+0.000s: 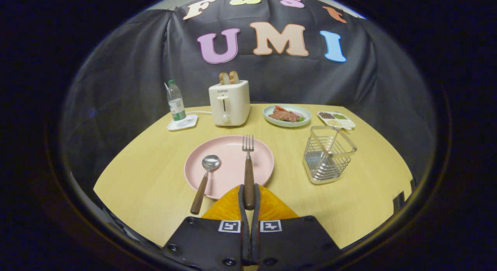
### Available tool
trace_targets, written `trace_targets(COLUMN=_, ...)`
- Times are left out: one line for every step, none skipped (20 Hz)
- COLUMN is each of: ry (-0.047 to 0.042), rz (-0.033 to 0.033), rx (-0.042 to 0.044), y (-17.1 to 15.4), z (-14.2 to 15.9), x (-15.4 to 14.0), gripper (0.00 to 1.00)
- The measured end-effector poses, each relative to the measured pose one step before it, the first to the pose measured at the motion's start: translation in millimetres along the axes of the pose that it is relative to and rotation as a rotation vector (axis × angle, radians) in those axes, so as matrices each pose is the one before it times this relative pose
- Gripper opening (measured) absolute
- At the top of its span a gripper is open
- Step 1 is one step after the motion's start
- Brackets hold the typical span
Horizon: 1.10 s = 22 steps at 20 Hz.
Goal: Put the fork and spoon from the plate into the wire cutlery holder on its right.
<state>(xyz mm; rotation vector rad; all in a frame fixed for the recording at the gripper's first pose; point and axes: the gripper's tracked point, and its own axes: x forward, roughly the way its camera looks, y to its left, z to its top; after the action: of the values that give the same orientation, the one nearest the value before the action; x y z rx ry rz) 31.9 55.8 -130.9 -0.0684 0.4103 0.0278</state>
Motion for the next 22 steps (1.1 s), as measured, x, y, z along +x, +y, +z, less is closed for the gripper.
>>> trace_targets(ry=-0.00771, rz=-0.00446, rx=0.0031, y=-4.67, z=8.13, x=-6.25, gripper=0.04)
trace_targets(ry=-0.00793, rz=-0.00246, rx=0.00559, y=-6.03, z=7.68, x=-5.97, gripper=0.04)
trace_targets(ry=-0.00749, rz=-0.00255, rx=0.00663, y=-6.3, z=7.98, x=-6.66, gripper=0.04)
trace_targets(ry=-0.00619, rz=-0.00493, rx=0.00438, y=-8.01, z=8.17, x=-5.92, gripper=0.04)
trace_targets(ry=-0.00236, rz=-0.00866, rx=0.00455, y=-9.53, z=7.3, x=-6.31, gripper=0.04)
trace_targets(ry=0.00116, rz=-0.00979, rx=0.0059, y=-10.0, z=5.74, x=-5.64, gripper=0.04)
trace_targets(ry=0.00138, rz=-0.01344, rx=0.00598, y=-11.23, z=6.51, x=-6.03, gripper=0.04)
trace_targets(ry=-0.00032, rz=-0.01663, rx=0.00373, y=-12.9, z=5.5, x=-4.95, gripper=0.04)
trace_targets(ry=0.00182, rz=-0.02418, rx=-0.00725, y=-13.85, z=5.04, x=-3.61, gripper=0.04)
trace_targets(ry=0.00883, rz=-0.02371, rx=-0.00943, y=-13.12, z=1.81, x=-2.11, gripper=0.04)
trace_targets(ry=0.01149, rz=-0.01356, rx=-0.00956, y=-10.2, z=1.02, x=-1.32, gripper=0.04)
trace_targets(ry=0.01245, rz=-0.00887, rx=-0.01443, y=-8.12, z=0.15, x=0.43, gripper=0.04)
trace_targets(ry=0.01853, rz=-0.00672, rx=-0.01783, y=-7.12, z=-1.49, x=-0.18, gripper=0.04)
trace_targets(ry=0.02343, rz=0.00157, rx=-0.0191, y=-4.66, z=-3.87, x=1.84, gripper=0.04)
trace_targets(ry=0.02985, rz=0.00807, rx=-0.01771, y=-2.84, z=-3.1, x=2.05, gripper=0.04)
trace_targets(ry=0.04245, rz=0.00807, rx=-0.01322, y=-2.09, z=-5.7, x=4.16, gripper=0.04)
trace_targets(ry=0.04413, rz=0.01168, rx=-0.00474, y=-2.21, z=-4.99, x=2.83, gripper=0.04)
trace_targets(ry=0.04033, rz=0.01314, rx=-0.00852, y=-1.56, z=-2.67, x=2.95, gripper=0.04)
trace_targets(ry=0.03469, rz=0.00397, rx=-0.01609, y=-3.11, z=-0.63, x=2.75, gripper=0.04)
trace_targets(ry=0.03063, rz=0.00151, rx=-0.01524, y=-2.34, z=-2.68, x=1.79, gripper=0.04)
trace_targets(ry=0.02626, rz=0.00016, rx=-0.00749, y=-1.94, z=0.45, x=3.14, gripper=0.04)
trace_targets(ry=0.02266, rz=0.0, rx=-0.0061, y=-2.62, z=2.91, x=2.26, gripper=0.04)
